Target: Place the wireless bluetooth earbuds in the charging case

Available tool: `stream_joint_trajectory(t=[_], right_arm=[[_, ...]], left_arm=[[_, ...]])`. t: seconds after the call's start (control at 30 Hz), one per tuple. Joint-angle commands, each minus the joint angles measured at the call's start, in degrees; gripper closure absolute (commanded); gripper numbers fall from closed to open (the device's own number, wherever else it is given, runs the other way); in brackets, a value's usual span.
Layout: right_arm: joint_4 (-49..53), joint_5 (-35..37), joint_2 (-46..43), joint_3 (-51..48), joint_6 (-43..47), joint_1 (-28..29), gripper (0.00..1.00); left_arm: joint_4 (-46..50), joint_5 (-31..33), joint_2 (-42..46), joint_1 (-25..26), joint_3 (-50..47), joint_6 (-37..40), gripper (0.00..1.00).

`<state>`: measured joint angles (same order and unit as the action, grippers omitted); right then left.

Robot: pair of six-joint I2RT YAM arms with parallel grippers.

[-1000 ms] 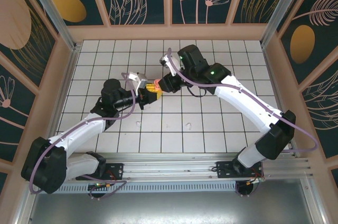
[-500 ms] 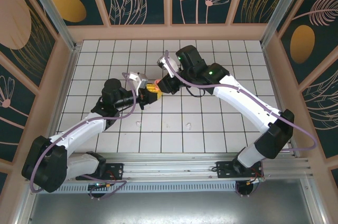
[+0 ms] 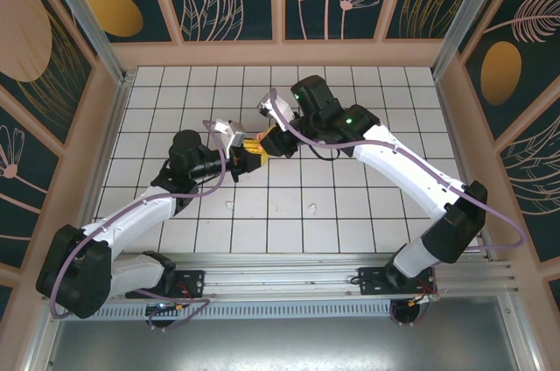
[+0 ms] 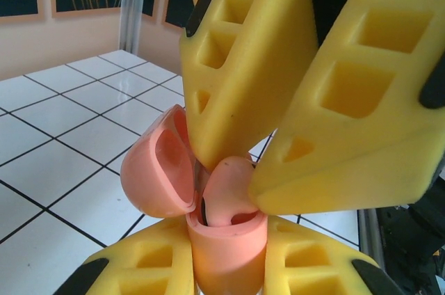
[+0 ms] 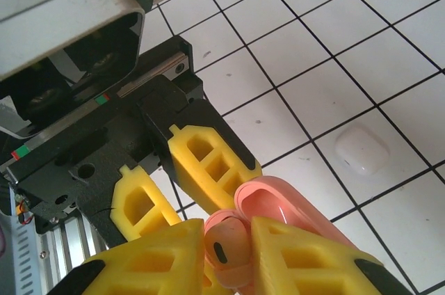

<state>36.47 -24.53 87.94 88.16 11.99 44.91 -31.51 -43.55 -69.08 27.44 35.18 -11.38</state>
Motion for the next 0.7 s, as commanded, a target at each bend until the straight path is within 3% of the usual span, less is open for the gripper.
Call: stream_joint_trajectory(t=[0.0, 0.33, 0.67], right_arm=[[2.0, -0.6, -0.7, 1.7, 4.8, 0.7, 0.77], [4.1, -0.4, -1.5, 2.5, 10.7, -0.3, 0.8], [3.0, 1.3, -3.4, 1.1, 12.8, -0.4, 0.68]], left_arm=[[-4.3, -2.0, 0.0, 0.1, 1.1, -1.2, 1.0], [-5.9, -5.7, 1.0, 0.1, 0.5, -1.4, 1.0], [-6.7, -7.6, 0.7, 0.1, 0.9, -2.0, 1.0]])
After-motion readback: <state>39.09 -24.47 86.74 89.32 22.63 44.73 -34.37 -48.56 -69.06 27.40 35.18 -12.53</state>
